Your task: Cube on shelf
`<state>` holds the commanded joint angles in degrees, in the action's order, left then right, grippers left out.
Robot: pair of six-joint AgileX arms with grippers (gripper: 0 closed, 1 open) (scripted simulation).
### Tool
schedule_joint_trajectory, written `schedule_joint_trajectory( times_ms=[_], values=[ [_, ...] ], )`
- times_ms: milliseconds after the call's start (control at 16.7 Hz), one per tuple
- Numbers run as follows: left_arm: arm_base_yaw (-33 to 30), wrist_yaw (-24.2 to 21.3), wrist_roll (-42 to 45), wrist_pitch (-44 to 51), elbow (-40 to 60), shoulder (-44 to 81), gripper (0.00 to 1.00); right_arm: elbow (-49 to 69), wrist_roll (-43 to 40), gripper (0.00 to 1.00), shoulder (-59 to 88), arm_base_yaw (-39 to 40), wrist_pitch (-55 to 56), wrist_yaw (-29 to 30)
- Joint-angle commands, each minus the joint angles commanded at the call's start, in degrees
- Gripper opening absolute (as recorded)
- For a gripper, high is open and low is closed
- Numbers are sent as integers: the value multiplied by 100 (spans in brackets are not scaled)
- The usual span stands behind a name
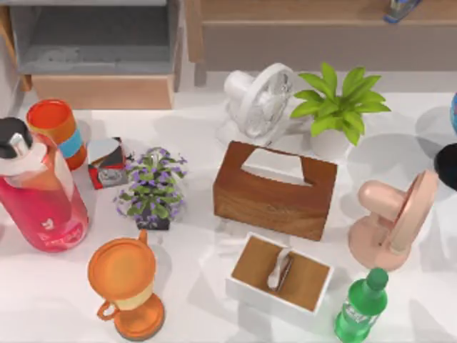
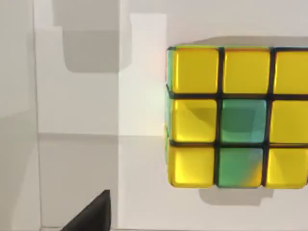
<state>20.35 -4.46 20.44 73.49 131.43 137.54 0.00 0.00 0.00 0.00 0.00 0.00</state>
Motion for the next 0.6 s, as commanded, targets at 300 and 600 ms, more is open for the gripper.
schedule_joint_trajectory(
  times_ms=[300, 600],
  values=[
    [-87, 17, -57, -667, -10, 635, 100, 0, 0, 100, 0, 0, 0, 0],
    [-108, 13, -53, -724, -5, 682, 100, 0, 0, 100, 0, 0, 0, 0]
  ],
)
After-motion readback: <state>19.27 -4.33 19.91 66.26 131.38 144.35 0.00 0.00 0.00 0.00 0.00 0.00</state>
